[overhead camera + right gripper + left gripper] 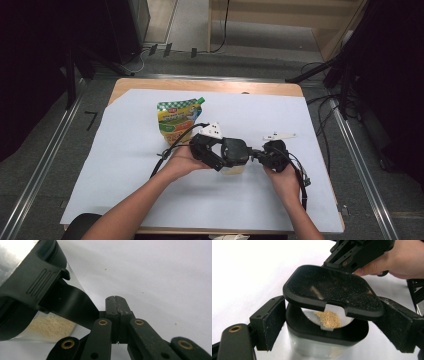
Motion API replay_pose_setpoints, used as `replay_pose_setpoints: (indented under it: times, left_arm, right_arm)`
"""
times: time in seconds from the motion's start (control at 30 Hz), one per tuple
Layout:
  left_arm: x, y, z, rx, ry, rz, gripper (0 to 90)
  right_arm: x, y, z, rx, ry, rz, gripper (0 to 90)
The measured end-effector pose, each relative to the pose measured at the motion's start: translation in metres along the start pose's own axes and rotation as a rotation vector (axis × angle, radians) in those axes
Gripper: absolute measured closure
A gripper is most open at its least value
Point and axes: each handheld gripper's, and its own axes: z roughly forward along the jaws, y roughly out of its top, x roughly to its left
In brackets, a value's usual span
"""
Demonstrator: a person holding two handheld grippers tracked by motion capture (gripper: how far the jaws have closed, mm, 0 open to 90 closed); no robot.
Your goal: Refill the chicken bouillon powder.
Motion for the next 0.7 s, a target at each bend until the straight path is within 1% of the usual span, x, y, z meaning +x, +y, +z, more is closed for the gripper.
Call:
replay_pose_setpoints:
  times: [0.03,0.13,0.2,0.27,0.33,0.37,0.4,0.43,0.5,0.53,0.57,0.6,0.7]
  left_arm:
    - [-0.001,0.0,0.0,-0.006,-0.001,-0.001,13.9]
    - [-0.003,0.003,0.0,-0.002,0.002,0.02,13.9]
    - [-0.004,0.004,-0.001,-0.004,0.004,0.015,14.2]
    - [-0.005,0.005,-0.002,-0.006,0.002,0.018,14.2]
    - [-0.004,0.007,-0.003,-0.024,-0.007,0.001,14.7]
    - [-0.004,0.007,-0.005,-0.038,-0.03,-0.003,27.0]
    - [-0.003,0.007,-0.006,-0.061,-0.076,-0.017,27.0]
    - [-0.004,0.008,-0.007,-0.074,-0.085,-0.023,32.0]
    - [-0.006,0.01,-0.008,-0.06,-0.076,-0.006,34.3]
    - [-0.007,0.011,-0.008,-0.058,-0.085,-0.004,36.5]
    - [-0.007,0.011,-0.008,-0.062,-0.094,-0.015,39.9]
    - [-0.008,0.011,-0.007,-0.063,-0.096,-0.022,41.0]
    - [-0.009,0.013,-0.007,-0.052,-0.094,-0.019,43.0]
  right_arm:
    - [0.0,0.0,0.0,0.0,0.0,0.0,90.0]
    - [0.001,0.0,-0.001,-0.001,0.0,-0.003,90.0]
    - [0.0,-0.001,-0.001,-0.002,0.003,-0.003,90.0]
    - [0.001,-0.001,-0.001,0.001,0.004,-0.004,90.0]
    - [0.001,-0.001,-0.002,0.002,0.008,-0.013,90.0]
    - [0.001,-0.001,-0.002,0.003,0.008,-0.017,90.0]
    - [0.001,-0.001,-0.002,0.003,0.008,-0.017,90.0]
    - [0.001,-0.001,-0.002,0.004,0.011,-0.017,90.0]
    - [0.003,-0.001,-0.002,0.006,0.01,-0.011,90.0]
    - [0.003,-0.001,-0.002,0.004,0.007,-0.016,90.0]
    - [0.003,-0.002,-0.003,0.004,0.009,-0.017,90.0]
    - [0.003,-0.002,-0.002,0.0,0.012,-0.014,90.0]
    - [0.003,-0.002,-0.003,0.004,0.009,-0.012,90.0]
